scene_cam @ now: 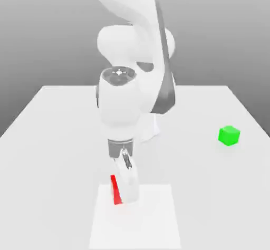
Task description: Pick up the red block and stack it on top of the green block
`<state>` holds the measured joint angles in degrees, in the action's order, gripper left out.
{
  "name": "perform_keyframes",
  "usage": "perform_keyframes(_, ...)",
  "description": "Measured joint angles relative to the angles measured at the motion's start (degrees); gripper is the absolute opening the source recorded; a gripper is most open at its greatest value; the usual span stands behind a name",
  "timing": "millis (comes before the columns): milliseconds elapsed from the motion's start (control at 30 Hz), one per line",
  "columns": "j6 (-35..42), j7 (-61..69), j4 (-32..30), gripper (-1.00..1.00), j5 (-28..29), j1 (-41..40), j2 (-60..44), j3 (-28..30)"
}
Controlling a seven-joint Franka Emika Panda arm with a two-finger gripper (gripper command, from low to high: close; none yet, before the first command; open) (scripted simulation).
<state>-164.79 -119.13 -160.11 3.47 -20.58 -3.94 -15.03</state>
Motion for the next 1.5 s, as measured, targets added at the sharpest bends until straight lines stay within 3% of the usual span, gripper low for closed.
perform_keyframes(167, 3.5, 2.9, -1.1, -1.0, -3.8, 0.6, 4.2, -0.4)
perform_keyframes(400, 12.7, 4.5, -1.5, -1.0, -2.6, 7.4, 12.7, -5.8)
perform_keyframes(867, 24.1, 16.8, -3.2, -1.0, -13.1, 32.9, 25.5, -15.9)
perform_keyframes(1100, 23.1, 24.7, -4.5, -1.0, -19.7, 47.2, 26.7, -20.4)
perform_keyframes(1367, 15.9, 36.2, -5.5, -1.0, -25.9, 62.3, 22.4, -25.5)
perform_keyframes(1433, 12.5, 37.6, -5.6, -1.0, -25.6, 63.7, 19.3, -27.2)
perform_keyframes(1500, 7.4, 35.3, -5.7, -1.0, -21.6, 61.9, 14.2, -29.0)
